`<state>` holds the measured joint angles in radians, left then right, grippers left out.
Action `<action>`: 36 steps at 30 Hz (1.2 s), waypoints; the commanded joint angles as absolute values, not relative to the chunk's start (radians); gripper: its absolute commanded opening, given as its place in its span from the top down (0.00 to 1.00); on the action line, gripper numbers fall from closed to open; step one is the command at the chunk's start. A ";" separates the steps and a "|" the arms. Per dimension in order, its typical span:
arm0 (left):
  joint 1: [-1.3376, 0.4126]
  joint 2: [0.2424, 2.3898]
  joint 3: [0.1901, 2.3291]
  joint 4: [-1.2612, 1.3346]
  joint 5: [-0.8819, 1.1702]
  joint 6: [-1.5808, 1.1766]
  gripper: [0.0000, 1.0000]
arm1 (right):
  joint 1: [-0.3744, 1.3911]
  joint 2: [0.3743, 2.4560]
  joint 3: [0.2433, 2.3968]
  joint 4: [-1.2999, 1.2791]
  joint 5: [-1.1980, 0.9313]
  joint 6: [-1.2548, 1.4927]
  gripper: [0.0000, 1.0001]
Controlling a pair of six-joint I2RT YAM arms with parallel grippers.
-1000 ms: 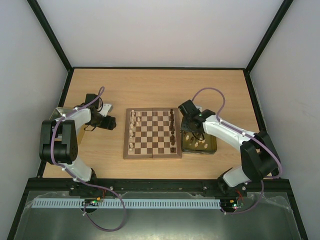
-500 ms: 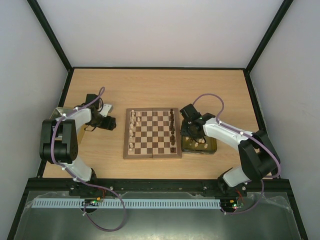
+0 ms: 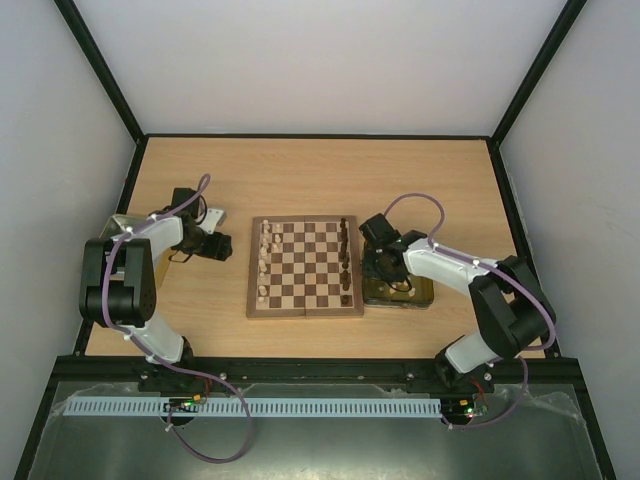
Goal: Set up the chess pieces on the board
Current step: Pick up the chess piece from the storage box, then place the chess piece on the chessboard.
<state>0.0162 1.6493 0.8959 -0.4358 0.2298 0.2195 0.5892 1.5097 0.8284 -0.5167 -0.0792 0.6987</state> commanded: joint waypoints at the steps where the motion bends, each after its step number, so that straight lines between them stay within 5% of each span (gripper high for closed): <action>1: 0.014 1.651 0.896 -0.449 0.222 0.218 0.20 | 0.584 1.529 0.813 -0.501 -0.057 0.690 0.85; 14: 0.012 1.655 0.896 -0.445 0.226 0.219 0.20 | 0.596 1.435 0.883 -0.609 0.024 0.677 0.94; 20: 0.012 1.651 0.895 -0.446 0.229 0.219 0.20 | 0.743 1.424 1.028 -0.701 0.116 0.708 0.94; 36: 0.015 1.632 0.892 -0.443 0.224 0.219 0.20 | 1.023 1.901 1.490 -0.608 0.012 0.694 0.94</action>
<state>0.0162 1.6489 0.8959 -0.4347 0.2268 0.2195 1.0142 1.8236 1.3746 -0.6312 0.0204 0.7139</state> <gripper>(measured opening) 0.801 0.060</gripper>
